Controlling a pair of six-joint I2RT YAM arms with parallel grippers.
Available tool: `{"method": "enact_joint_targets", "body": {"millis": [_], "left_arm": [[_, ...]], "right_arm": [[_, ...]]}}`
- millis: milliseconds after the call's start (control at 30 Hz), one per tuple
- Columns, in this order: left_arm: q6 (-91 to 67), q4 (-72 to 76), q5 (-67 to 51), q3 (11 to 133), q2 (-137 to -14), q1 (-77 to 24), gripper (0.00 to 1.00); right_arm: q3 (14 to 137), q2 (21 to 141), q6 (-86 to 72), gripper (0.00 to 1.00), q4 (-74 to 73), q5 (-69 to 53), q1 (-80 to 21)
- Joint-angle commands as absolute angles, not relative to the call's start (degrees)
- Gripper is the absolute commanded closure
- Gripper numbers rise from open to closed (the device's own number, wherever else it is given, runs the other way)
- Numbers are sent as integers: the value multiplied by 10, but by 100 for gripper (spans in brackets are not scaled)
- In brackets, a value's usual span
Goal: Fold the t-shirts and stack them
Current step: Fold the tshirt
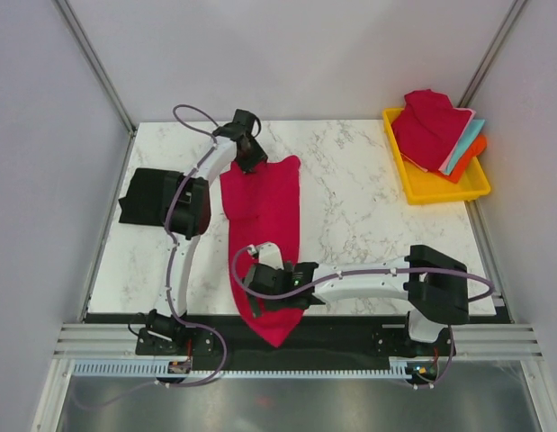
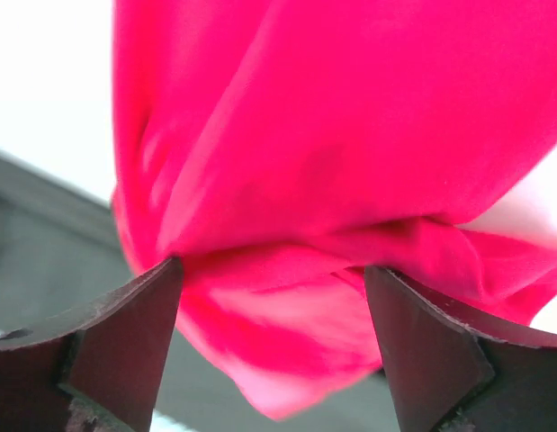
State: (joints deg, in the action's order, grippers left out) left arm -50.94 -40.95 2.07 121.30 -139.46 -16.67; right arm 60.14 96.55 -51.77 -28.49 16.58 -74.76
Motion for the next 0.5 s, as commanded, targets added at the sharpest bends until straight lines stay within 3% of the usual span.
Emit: {"method": "enact_joint_targets", "body": {"millis": [0, 133, 233, 367, 467], "left_arm": [[-475, -446, 18, 1319, -1447, -199, 46], [-464, -439, 2, 1346, -1447, -184, 44], [-419, -434, 8, 1341, -1410, -167, 38], [-359, -428, 19, 1318, -1341, -156, 22], [-358, -415, 39, 1254, -1271, -156, 19]], "right_arm": [[686, 963, -486, 7, -272, 169, -771], [693, 905, -431, 2, -267, 230, -724], [670, 842, -411, 2, -256, 216, -646], [643, 775, -363, 2, -227, 185, -550], [644, 779, -340, 2, -202, 157, -485]]}}
